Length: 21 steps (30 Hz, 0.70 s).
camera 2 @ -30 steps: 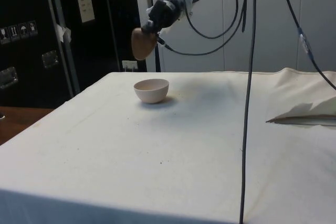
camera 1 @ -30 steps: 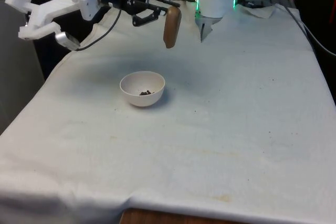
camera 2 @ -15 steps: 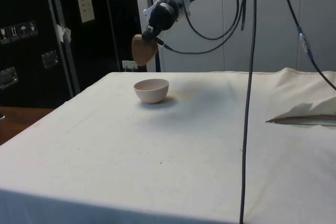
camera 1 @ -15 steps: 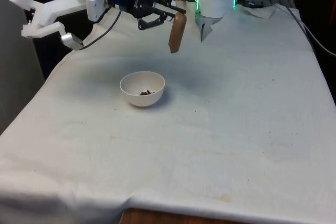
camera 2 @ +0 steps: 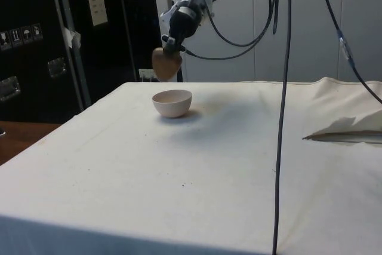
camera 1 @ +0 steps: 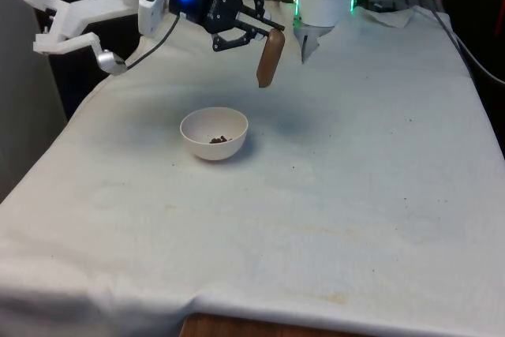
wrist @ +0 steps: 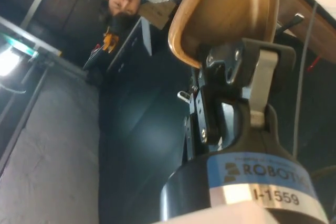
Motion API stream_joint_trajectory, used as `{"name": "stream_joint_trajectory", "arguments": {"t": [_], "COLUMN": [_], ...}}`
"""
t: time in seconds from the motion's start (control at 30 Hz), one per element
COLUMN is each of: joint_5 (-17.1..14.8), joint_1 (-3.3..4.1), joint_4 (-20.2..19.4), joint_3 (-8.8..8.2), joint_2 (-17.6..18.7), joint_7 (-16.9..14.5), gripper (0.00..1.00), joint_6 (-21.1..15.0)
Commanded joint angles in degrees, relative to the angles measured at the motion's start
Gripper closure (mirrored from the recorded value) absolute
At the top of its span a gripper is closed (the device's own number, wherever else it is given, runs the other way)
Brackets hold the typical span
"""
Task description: Pour the coffee beans from the cup into the bowl.
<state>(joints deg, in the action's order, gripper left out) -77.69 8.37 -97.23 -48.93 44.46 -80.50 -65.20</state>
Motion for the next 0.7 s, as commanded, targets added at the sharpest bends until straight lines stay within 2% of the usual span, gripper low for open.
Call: {"name": "stream_joint_trajectory", "arguments": {"t": [0.0,0.03,0.27,0.3,0.33,0.57,0.6,0.63,0.67], "joint_5": [0.4,0.7,2.8,2.5,3.1,4.8,4.6,5.3,5.6], "joint_1": [0.06,0.97,1.26,0.46,1.38,2.06,1.15,2.18,2.23], "joint_4": [0.0,-0.5,-0.2,0.2,-0.2,-0.1,0.4,-0.1,-0.2], "joint_3": [0.06,-0.57,-0.11,0.46,-0.11,0.23,0.8,0.34,0.46], "joint_2": [-0.1,-0.4,-0.6,-0.3,-0.6,-0.7,-0.3,-0.7,-0.7], "joint_7": [0.1,0.7,1.5,1.0,1.6,2.1,1.6,2.2,2.3], "gripper": [1.0,1.0,1.0,1.0,1.0,1.0,1.0,1.0,1.0], "joint_6": [-0.3,-1.5,-3.6,-2.5,-3.9,-6.1,-5.0,-6.7,-7.0]}}
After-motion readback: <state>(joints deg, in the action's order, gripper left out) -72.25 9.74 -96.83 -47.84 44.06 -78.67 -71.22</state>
